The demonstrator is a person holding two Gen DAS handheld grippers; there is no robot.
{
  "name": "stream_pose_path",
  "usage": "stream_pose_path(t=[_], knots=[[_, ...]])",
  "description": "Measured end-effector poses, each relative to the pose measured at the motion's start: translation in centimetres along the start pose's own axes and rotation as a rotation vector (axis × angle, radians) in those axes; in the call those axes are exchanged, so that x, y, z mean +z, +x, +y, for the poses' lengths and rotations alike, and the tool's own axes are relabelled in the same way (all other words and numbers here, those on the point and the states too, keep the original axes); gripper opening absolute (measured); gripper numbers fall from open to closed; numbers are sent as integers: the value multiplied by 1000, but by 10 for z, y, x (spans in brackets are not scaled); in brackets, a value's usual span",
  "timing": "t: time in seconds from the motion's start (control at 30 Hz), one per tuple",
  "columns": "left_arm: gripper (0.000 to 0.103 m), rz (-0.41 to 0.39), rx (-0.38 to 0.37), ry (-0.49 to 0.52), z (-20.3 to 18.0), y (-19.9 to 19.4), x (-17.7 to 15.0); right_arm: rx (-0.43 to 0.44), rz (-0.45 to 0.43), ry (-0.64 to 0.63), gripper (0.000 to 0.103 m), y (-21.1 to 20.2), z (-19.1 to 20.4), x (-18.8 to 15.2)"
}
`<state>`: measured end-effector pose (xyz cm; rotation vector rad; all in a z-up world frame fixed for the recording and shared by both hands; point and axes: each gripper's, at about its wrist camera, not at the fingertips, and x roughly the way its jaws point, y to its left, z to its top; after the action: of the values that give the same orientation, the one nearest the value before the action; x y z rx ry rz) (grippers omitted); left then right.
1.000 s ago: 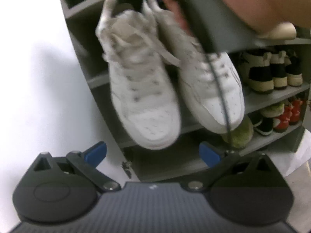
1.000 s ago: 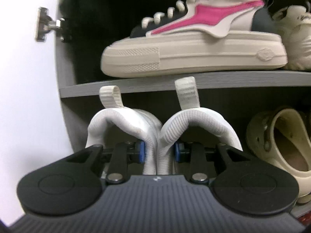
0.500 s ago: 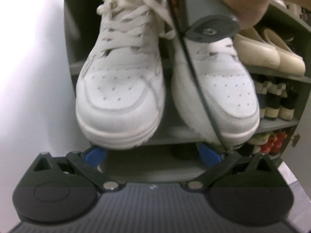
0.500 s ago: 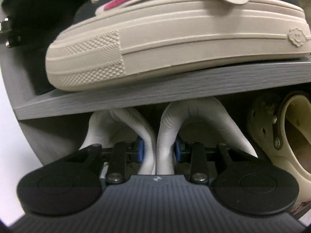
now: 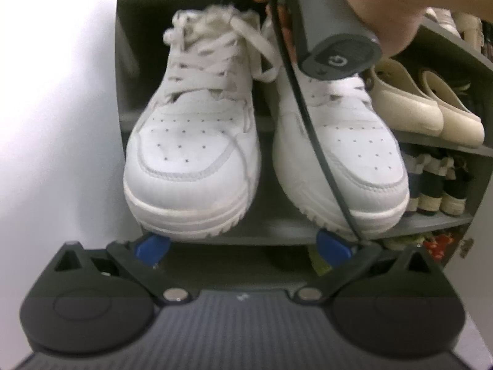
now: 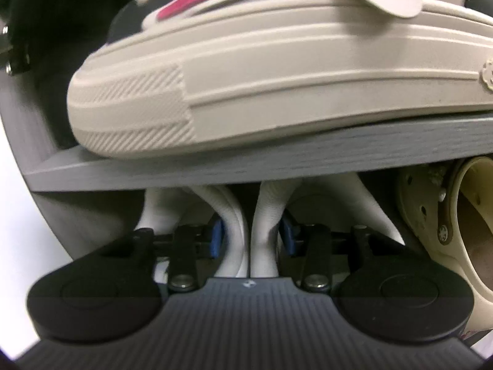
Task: Organize scattered shoes
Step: 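Carry the sneakers onto the shelf below the pink-striped sneaker, then open the right tool and pull it back from the shelf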
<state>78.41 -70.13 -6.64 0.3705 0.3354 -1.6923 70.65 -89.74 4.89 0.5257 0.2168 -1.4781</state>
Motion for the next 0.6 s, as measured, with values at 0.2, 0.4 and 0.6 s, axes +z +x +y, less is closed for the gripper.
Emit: stream_pose_path(t=[0.2,0.4,0.6], knots=[[100,-116,28,-46,5,-20,15,40,-53,-112,52,-25,-3,0],[99,-125,20,-32,14,-26,21,89,-142,-158,55,-71,-25,-15],[100,-145,31,37,14,-33,22,177,-233,-131,71,-145,-61,-69]])
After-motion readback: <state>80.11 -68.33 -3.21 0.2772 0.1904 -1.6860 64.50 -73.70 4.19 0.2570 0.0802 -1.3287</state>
